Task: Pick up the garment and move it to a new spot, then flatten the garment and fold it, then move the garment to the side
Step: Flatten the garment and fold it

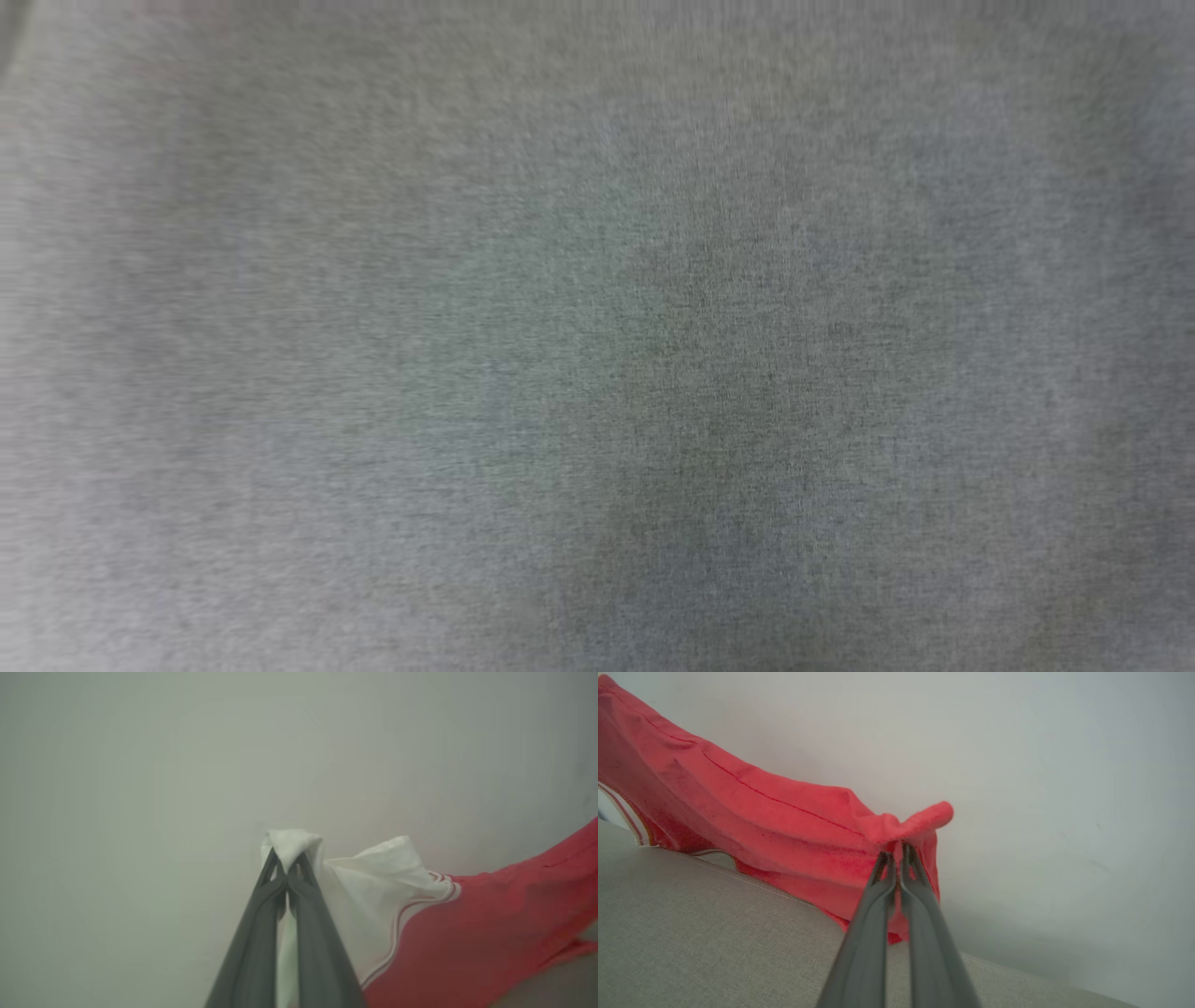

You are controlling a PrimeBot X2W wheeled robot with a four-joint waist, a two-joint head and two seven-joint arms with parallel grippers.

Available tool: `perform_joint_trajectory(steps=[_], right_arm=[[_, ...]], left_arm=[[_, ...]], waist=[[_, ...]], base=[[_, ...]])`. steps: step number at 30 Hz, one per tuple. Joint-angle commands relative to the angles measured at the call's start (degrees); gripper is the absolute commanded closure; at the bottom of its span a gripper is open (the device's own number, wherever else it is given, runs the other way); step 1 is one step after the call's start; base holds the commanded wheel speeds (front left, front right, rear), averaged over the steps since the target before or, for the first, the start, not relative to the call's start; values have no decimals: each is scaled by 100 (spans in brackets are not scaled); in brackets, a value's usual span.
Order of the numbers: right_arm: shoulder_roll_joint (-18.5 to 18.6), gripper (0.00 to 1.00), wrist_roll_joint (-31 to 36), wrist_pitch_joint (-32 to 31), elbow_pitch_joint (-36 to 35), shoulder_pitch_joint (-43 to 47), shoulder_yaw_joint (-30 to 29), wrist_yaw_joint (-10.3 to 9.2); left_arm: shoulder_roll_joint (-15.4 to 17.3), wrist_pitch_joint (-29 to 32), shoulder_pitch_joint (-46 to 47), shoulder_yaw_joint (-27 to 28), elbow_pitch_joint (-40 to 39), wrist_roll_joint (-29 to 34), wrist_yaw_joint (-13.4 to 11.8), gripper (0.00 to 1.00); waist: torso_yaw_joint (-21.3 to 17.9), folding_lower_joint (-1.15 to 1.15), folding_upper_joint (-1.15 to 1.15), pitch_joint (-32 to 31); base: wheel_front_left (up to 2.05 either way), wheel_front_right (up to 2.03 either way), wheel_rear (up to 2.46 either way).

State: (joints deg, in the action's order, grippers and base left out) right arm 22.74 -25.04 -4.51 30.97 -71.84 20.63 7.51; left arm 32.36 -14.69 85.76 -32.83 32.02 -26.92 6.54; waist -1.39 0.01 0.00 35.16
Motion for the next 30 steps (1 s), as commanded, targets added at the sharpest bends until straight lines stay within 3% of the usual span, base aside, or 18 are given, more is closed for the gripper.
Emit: perform_joint_trajectory(steps=[1,6,14,21,30], right_arm=[[13,100,-45,58,45,160,45,-4],[248,100,-61,336,226,1081,562,-4],[628,100,-815,453,140,2607,1225,-4],[956,100,-1186,508,-141,3691,1478,-4],[1138,100,-1396,99,-365,4784,1414,-4]], left_arm=[[49,-26,-254,-54,-53,46,0,100],[-33,-55,-1708,-219,-292,-115,-22,100],[-71,-60,-4346,-439,-1059,-433,-420,100],[282,129,-6078,-733,-1753,-689,-688,100],[893,424,-7635,-821,-2861,-1112,-1088,100]], waist=[[73,-1,0,-229],[221,-1,0,-820],[414,-1,0,-1788],[543,-1,0,-2459],[583,-1,0,-3074]], base=[[0,0,0],[0,0,0],[0,0,0],[0,0,0],[0,0,0]])
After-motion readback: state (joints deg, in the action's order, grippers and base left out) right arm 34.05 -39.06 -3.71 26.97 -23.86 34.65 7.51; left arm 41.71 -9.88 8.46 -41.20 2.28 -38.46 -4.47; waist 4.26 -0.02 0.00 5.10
